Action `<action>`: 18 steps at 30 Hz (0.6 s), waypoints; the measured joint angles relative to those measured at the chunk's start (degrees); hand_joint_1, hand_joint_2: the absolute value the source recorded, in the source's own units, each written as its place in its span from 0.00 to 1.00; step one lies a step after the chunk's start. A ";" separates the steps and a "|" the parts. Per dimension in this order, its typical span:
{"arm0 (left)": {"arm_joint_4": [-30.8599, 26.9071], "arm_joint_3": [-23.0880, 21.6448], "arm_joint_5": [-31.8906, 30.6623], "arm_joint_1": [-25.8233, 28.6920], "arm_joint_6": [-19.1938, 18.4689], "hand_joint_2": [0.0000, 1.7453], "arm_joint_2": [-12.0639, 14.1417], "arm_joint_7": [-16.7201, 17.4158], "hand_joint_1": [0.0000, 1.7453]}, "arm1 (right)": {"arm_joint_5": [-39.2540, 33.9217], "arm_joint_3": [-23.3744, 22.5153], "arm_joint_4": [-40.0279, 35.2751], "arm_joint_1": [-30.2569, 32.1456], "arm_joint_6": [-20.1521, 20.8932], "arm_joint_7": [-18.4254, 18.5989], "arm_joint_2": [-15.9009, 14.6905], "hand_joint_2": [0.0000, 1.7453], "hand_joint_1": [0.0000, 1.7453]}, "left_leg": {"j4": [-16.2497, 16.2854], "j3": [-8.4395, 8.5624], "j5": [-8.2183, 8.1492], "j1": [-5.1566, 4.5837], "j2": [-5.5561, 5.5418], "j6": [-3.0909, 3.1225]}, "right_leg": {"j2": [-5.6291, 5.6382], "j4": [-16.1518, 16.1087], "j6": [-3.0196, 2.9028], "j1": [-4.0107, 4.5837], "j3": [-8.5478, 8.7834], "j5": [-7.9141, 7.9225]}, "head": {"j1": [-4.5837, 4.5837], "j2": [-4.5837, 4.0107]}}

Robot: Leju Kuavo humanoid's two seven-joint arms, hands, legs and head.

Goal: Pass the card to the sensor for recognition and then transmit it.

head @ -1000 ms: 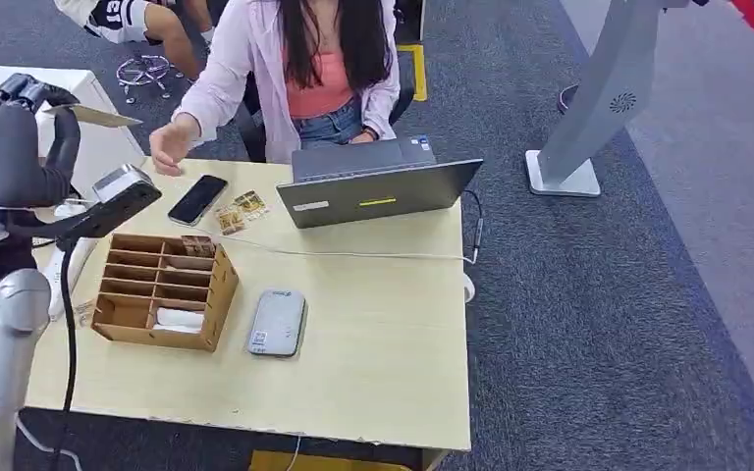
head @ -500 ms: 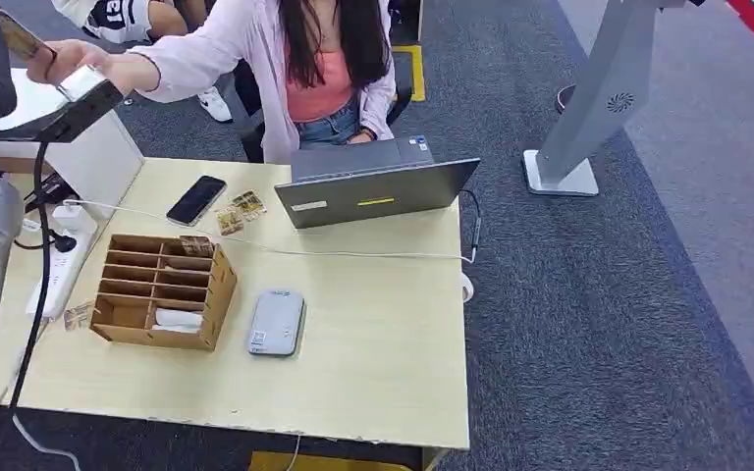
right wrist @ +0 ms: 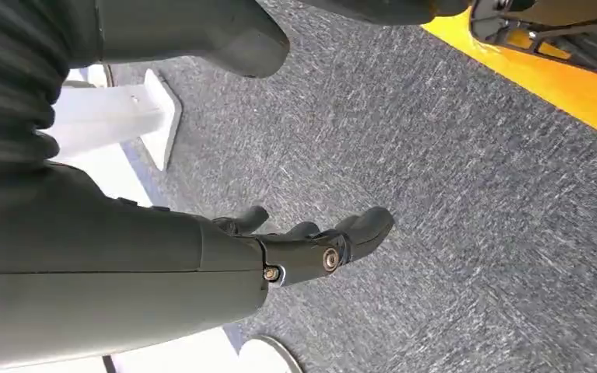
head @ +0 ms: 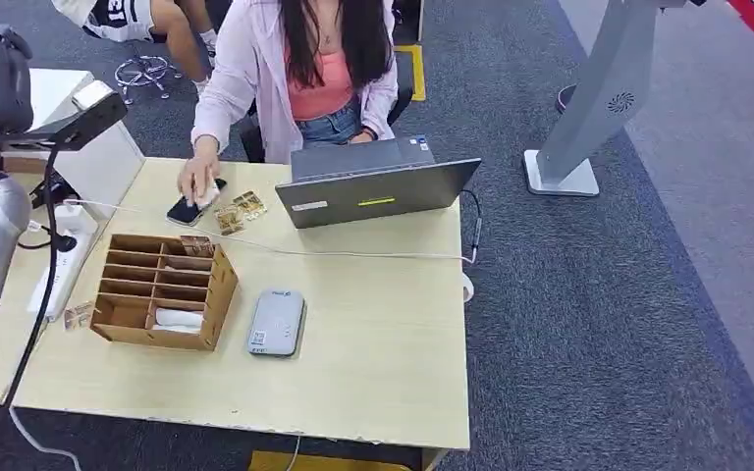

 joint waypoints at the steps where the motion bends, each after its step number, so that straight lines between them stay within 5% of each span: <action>1: 0.26 0.00 0.24 0.01 0.22 1.00 0.00 0.00 0.00 | 0.02 0.00 0.00 0.00 0.00 0.00 0.00 1.00 0.00 | 0.00 0.00 0.00 0.00 0.00 0.00 | 0.00 0.00 0.00 0.00 0.00 0.00 | 0.00 0.00; 8: 0.67 1.01 4.03 1.95 6.10 1.00 0.02 -3.61 0.00 | -0.46 0.00 0.04 0.00 -0.04 -0.11 0.00 1.00 0.00 | -0.01 -0.01 0.00 0.00 0.00 0.00 | 0.00 0.00 0.00 0.00 0.01 0.00 | 0.02 0.00; 13: -13.79 4.09 16.10 15.29 10.76 1.00 -0.22 -12.40 0.00 | -2.03 -0.20 0.04 0.05 -0.37 0.24 0.02 1.00 0.00 | -0.03 0.00 -0.03 -0.03 0.05 0.02 | 0.08 -0.01 0.01 -0.04 0.00 -0.02 | 0.02 0.00; 16: -31.26 8.93 43.23 30.80 8.05 1.00 -1.36 -26.45 0.00 | -3.58 -0.87 0.04 0.12 -0.98 0.33 0.17 1.00 0.00 | -0.20 0.17 -0.34 -0.13 0.53 -0.02 | 0.56 -0.01 0.00 -0.12 0.16 -0.10 | 0.26 0.00; 18: -43.89 16.85 72.57 45.57 -3.35 1.00 -2.54 -37.98 0.00 | -4.37 -1.73 0.07 0.37 -1.40 0.33 0.44 1.00 0.00 | -0.28 0.72 -0.78 -0.21 1.53 -0.09 | 1.55 -0.01 -0.08 -0.23 0.21 -0.29 | 0.26 0.00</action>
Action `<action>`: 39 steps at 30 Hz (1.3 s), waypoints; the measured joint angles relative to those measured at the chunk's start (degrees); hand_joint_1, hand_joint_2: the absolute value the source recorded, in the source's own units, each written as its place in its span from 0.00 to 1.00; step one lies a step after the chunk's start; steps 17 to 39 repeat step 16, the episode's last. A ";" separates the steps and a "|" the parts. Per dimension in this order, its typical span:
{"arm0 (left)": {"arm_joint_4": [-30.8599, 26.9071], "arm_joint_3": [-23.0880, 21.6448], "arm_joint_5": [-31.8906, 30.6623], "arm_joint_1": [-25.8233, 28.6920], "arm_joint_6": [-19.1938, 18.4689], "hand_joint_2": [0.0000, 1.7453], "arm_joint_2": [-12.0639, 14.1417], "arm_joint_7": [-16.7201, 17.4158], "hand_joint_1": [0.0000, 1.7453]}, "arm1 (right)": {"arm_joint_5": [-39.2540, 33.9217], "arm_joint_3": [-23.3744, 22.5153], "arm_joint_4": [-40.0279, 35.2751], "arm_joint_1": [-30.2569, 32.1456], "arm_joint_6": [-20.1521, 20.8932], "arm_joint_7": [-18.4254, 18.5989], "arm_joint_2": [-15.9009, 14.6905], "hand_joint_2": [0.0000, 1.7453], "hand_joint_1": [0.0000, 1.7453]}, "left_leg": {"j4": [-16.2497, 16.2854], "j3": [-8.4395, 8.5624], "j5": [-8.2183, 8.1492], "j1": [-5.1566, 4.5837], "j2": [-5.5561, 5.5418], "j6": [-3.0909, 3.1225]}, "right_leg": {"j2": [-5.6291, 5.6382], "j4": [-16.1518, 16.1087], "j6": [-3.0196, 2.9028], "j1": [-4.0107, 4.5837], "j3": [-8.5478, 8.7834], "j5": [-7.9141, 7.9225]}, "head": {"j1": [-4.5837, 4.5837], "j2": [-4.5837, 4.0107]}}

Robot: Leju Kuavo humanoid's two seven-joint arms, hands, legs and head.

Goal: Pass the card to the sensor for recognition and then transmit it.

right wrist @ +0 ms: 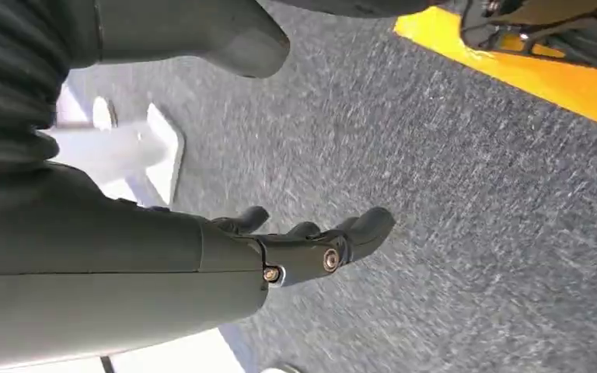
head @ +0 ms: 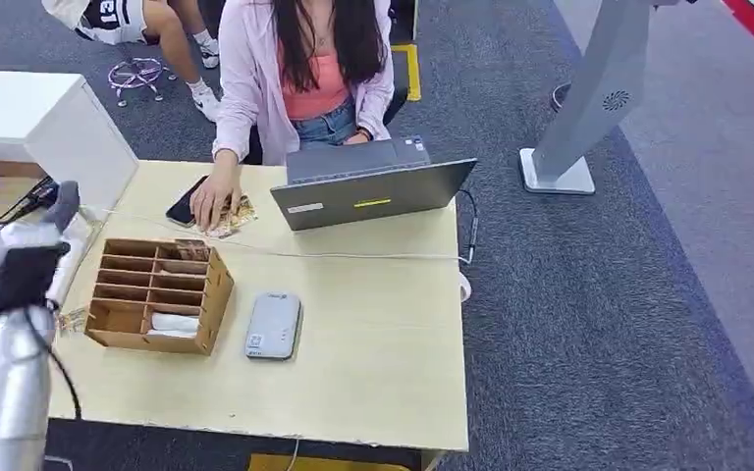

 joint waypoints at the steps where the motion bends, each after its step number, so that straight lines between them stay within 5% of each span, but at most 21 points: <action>1: -3.90 6.08 14.01 5.14 -7.15 1.00 -1.23 -1.86 0.00 | -0.06 -0.24 0.00 0.32 -0.02 0.00 0.04 1.00 0.00 | 0.02 0.08 -0.03 0.07 0.24 0.01 | 0.26 0.00 0.00 0.01 -0.09 -0.01 | -0.31 0.00; 4: -7.50 23.72 37.70 13.81 -24.22 1.00 -2.91 2.50 0.00 | -0.06 -0.72 -0.02 1.07 -0.11 0.31 0.04 1.00 0.00 | 0.00 -0.11 -0.05 0.20 0.06 -0.01 | 0.09 0.00 -0.07 0.20 -0.14 -0.17 | -0.22 0.00; 7: -6.06 44.10 41.28 18.04 -36.53 1.00 -3.08 6.85 0.00 | 0.00 -1.24 -0.02 1.13 -0.26 0.57 0.02 1.00 0.00 | 0.00 -0.13 -0.08 0.33 -0.02 -0.08 | -0.02 -0.01 -0.21 0.33 -0.28 -0.26 | -0.46 0.00; 11: -5.92 55.35 39.57 19.00 -37.90 1.00 -4.41 8.76 0.00 | 0.07 -1.42 -0.02 0.77 -0.39 0.63 0.02 1.00 0.00 | 0.01 -0.22 -0.06 0.33 -1.07 -0.08 | -1.11 -0.02 -0.15 0.33 -0.02 -0.48 | -0.35 0.00; 14: -1.58 61.19 44.84 18.56 -32.12 1.00 -3.60 8.94 0.00 | 0.09 -1.53 -0.02 0.56 -0.83 0.15 0.02 1.00 0.00 | 0.00 -0.25 0.04 0.28 -1.25 -0.07 | -1.33 -0.01 -0.14 0.31 0.23 -0.46 | -0.13 0.00; 15: 1.63 62.94 47.04 18.32 -30.70 0.00 -2.37 8.34 0.00 | 0.31 -1.53 -0.02 0.57 -0.74 0.07 0.02 1.00 0.00 | 0.00 -0.20 0.04 0.28 -1.22 -0.08 | -1.30 -0.01 -0.16 0.32 0.24 -0.45 | -0.15 0.00; 16: 7.11 65.27 50.02 18.09 -30.36 0.00 -0.58 7.88 0.00 | 0.72 -1.53 -0.02 0.58 -0.55 -0.02 0.02 1.00 0.00 | 0.00 -0.18 0.04 0.27 -1.21 -0.08 | -1.28 -0.01 -0.18 0.32 0.24 -0.43 | -0.20 0.00; 39: 7.11 65.27 50.02 18.09 -30.36 0.00 -0.58 7.88 0.00 | 0.72 -1.53 -0.02 0.58 -0.55 -0.02 0.02 1.00 0.00 | 0.00 -0.18 0.04 0.27 -1.21 -0.08 | -1.28 -0.01 -0.18 0.32 0.24 -0.43 | -0.20 0.00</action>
